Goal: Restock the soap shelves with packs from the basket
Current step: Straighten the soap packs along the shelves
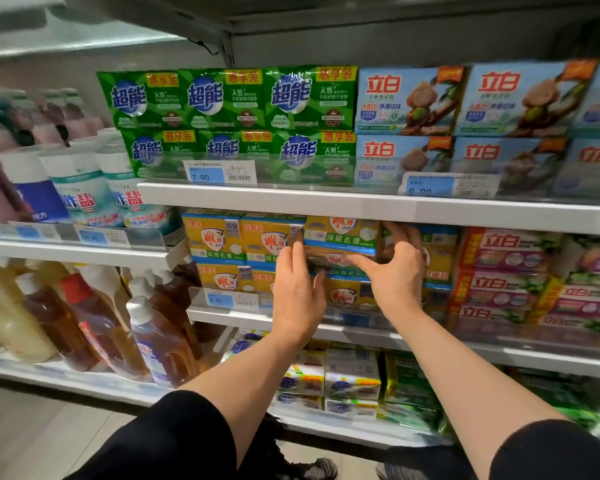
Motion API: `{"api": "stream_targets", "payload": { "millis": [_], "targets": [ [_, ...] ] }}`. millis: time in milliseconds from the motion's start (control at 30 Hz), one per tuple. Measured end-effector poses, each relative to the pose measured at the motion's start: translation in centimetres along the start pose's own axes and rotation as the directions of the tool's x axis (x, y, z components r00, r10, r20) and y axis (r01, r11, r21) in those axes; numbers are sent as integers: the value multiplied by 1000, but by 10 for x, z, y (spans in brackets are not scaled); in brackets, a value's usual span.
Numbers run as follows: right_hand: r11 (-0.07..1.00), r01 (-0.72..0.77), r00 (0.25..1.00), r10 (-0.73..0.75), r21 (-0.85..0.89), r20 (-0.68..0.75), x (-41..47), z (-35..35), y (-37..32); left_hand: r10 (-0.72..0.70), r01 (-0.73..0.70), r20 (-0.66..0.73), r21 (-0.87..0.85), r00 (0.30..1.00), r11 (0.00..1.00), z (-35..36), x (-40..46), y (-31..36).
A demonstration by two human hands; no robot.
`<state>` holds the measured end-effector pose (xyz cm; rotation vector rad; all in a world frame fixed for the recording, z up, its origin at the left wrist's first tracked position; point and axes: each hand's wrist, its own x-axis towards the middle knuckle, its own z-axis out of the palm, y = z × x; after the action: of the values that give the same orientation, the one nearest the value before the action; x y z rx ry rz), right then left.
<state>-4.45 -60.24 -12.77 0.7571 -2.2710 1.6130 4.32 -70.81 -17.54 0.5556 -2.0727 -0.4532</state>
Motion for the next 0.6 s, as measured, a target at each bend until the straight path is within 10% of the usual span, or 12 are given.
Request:
{"api": "stream_targets", "payload": {
  "millis": [267,600],
  "targets": [
    [997,-49,999,50,60,-7,5,0,-6,-30,28,-46,-54,998,998,-1,10,1],
    [957,-35,999,28,-288,-29,-12,15,1,-195,196,-40,23,980,980,-9,21,2]
  ]
}}
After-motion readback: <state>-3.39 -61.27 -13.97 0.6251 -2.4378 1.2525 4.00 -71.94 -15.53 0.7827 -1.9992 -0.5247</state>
